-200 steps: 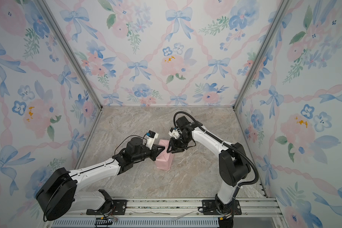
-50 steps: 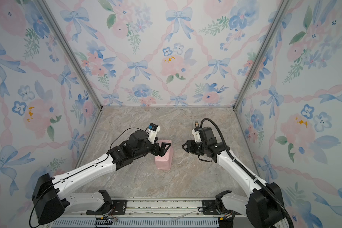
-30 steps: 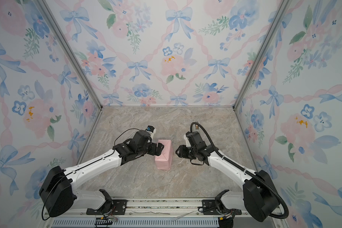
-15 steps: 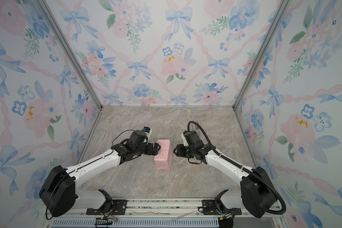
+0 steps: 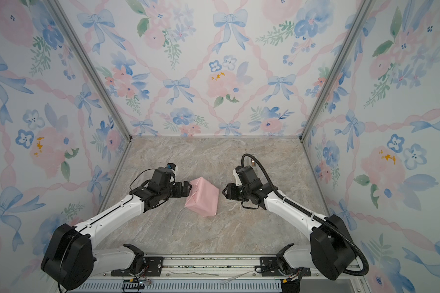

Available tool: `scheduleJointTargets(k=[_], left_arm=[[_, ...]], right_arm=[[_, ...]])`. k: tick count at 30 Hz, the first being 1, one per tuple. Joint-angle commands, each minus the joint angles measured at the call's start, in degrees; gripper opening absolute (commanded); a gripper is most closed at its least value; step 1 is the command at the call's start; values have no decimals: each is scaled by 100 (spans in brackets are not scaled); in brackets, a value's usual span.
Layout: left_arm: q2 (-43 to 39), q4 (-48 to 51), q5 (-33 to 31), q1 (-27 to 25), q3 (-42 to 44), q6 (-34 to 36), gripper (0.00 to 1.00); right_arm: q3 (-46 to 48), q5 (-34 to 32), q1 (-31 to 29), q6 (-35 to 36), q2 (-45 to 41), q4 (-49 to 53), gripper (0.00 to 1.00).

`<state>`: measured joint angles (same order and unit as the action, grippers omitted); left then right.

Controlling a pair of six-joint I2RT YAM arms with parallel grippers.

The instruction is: Wrap the gift box in paper

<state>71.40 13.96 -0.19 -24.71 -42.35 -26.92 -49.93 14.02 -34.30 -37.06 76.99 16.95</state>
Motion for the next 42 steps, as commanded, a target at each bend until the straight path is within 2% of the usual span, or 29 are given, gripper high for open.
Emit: scheduleJointTargets(k=[1, 8, 11, 18, 26, 33, 42], left_arm=[[-254, 435, -179, 224, 188, 178, 98], [-1402, 851, -470, 719, 73, 317, 98], [-1728, 836, -80, 840, -131, 275, 98], [-1050, 579, 793, 928, -19, 74, 98], [-535, -403, 1540, 908, 692, -356, 98], [-222, -872, 1545, 422, 850, -648, 98], [478, -1488, 1449, -549, 678, -1054, 98]], right_arm=[[-194, -108, -68, 32, 0, 133, 49], [-297, -101, -71, 67, 9, 196, 49], [-332, -58, -82, 37, 42, 167, 50], [-367, 145, -162, -73, 251, -78, 50], [-325, 27, -126, -38, 153, -18, 50], [-287, 73, 21, 23, 29, 155, 51], [-154, -19, 160, 26, -308, 321, 51]])
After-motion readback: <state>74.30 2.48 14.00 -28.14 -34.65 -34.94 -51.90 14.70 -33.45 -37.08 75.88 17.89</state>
